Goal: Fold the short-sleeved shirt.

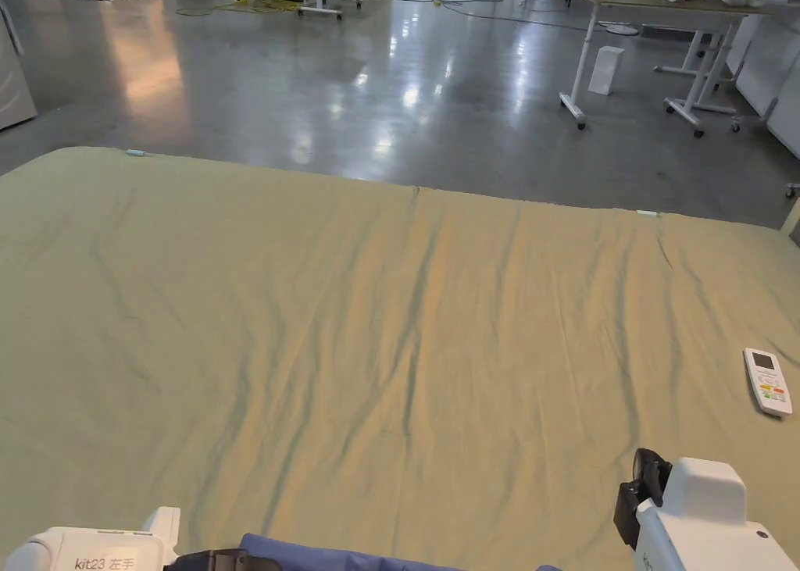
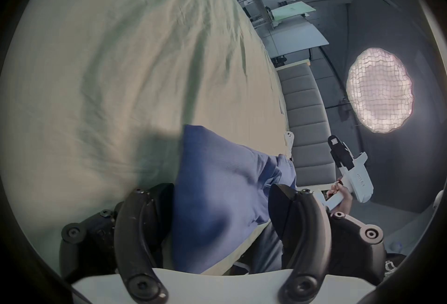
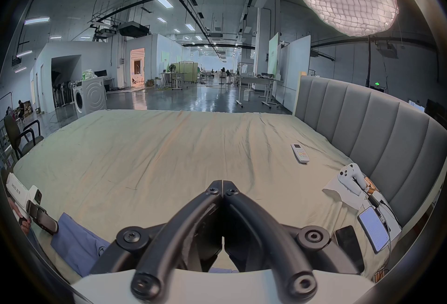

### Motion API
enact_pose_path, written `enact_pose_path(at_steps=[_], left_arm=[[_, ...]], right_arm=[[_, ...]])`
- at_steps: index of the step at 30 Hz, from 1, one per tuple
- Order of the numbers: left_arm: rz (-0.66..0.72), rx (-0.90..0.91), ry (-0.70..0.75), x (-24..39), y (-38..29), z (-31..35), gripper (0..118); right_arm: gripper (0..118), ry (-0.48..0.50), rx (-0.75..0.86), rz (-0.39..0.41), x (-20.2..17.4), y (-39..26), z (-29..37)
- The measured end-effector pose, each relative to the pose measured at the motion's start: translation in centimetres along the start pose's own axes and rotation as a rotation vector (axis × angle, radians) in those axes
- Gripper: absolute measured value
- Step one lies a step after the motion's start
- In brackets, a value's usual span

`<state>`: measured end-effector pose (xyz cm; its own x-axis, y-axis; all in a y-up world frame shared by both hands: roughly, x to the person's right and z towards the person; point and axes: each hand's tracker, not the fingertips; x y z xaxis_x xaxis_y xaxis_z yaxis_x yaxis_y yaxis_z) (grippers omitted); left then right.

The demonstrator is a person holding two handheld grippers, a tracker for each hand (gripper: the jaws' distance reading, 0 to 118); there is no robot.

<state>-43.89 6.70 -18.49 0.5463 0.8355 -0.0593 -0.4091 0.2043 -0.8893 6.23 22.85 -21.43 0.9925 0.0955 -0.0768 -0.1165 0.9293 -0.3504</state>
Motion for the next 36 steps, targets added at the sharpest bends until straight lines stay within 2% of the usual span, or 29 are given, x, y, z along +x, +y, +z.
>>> enact_pose_path(at_steps=[1, 2, 3, 5, 7, 15, 18, 19, 24, 27, 36], left_arm=[[-0.005, -0.003, -0.006, 0.2, -0.1, -0.3, 46], [-0.017, -0.017, 0.003, 0.5, -0.2, -0.7, 18], [-0.057, -0.041, 0.083, 2.4, -0.4, -1.2, 15], [-0.099, -0.051, 0.162, 3.0, -0.9, -1.9, 15], [-0.076, -0.018, 0.114, 2.8, -0.7, -1.0, 14], [-0.090, 0.054, 0.157, 5.4, 0.5, 3.1, 12], [-0.129, 0.088, 0.255, 7.1, 1.6, 5.9, 12], [-0.146, 0.096, 0.289, 9.5, 0.8, 6.5, 12], [-0.213, 0.091, 0.552, 15.7, 0.5, 7.8, 12], [-0.234, 0.085, 0.599, 17.4, 0.5, 6.9, 12], [-0.269, 0.028, 0.542, 23.2, -1.9, 0.8, 12]], right_arm=[[0, -0.001, 0.000, -0.001, 0.0, 0.0, 0.1], [0, -0.002, -0.001, -0.001, -0.1, 0.0, 0.1], [0, -0.003, -0.003, -0.002, 0.0, 0.0, 0.2], [0, -0.003, -0.004, -0.002, 0.0, -0.2, 0.1], [0, -0.014, -0.012, 0.010, 0.0, -0.3, 0.1], [0, -0.004, -0.026, 0.001, 0.5, -1.1, -0.1], [0, -0.001, -0.026, 0.004, 0.6, -1.4, -0.3], [0, 0.001, -0.024, 0.005, 0.6, -1.3, -0.3], [0, 0.016, -0.013, 0.009, 0.2, -1.0, -0.4], [0, 0.026, -0.009, 0.004, 0.0, -1.0, -0.4], [0, 0.025, -0.012, 0.000, 0.6, -1.4, -0.5]])
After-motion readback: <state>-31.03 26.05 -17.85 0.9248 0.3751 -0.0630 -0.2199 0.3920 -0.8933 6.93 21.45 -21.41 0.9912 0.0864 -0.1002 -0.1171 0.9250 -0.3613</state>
